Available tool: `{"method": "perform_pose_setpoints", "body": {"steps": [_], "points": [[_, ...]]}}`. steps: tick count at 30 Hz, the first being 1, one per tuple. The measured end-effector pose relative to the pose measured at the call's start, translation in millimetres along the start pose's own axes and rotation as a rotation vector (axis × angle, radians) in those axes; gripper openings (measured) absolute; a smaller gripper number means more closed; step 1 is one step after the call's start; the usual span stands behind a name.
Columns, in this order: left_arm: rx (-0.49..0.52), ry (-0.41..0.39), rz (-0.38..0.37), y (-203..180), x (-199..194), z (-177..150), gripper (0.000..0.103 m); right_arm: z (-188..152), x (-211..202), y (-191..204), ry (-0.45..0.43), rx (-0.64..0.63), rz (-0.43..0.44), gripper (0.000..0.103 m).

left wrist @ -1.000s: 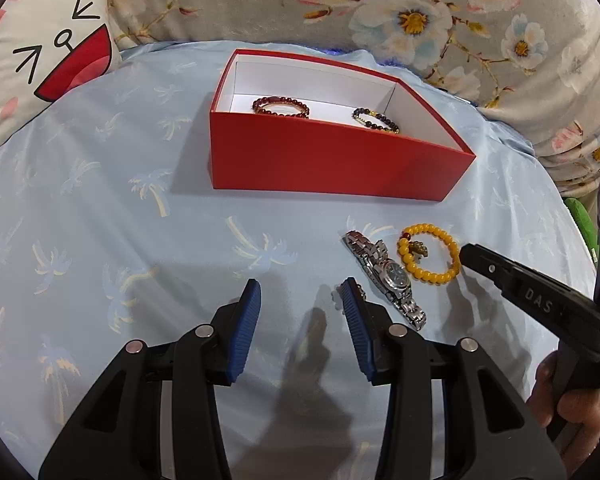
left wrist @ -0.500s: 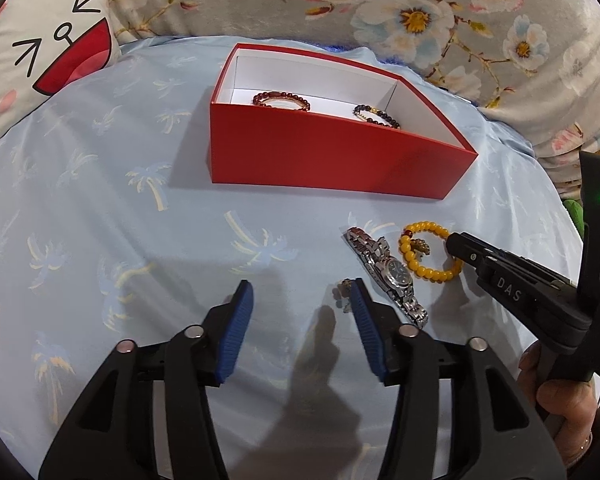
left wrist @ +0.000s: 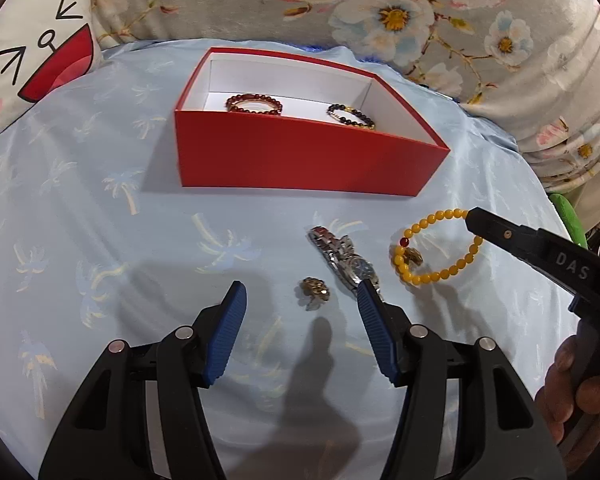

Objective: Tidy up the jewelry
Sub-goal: 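Grasp the silver watch with the left tool while the right tool grasps the amber bead bracelet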

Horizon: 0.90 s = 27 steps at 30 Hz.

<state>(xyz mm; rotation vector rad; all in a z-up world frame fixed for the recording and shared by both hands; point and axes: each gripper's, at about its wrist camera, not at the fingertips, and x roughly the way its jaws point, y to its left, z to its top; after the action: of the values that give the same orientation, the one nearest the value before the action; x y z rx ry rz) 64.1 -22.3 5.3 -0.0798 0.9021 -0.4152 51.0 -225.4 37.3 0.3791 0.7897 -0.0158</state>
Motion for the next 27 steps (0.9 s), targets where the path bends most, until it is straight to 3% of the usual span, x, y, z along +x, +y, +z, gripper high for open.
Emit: {"method": "perform_pose_setpoints", "body": {"steps": [10,15,21,27], "points": [[0.019,0.03,-0.027,-19,25,11,0.055,-22,-6,-11,0.038,-0.004,-0.033,0.007],[0.058,0.024,0.001,-30,35,12,0.052,-25,-5,-14,0.047,0.0,-0.028,0.007],[0.113,0.005,0.04,-37,38,9,0.038,-28,0,-14,0.061,0.006,-0.015,0.007],[0.118,0.002,0.034,-37,40,10,0.021,-29,1,-9,0.065,-0.002,-0.007,0.007]]}}
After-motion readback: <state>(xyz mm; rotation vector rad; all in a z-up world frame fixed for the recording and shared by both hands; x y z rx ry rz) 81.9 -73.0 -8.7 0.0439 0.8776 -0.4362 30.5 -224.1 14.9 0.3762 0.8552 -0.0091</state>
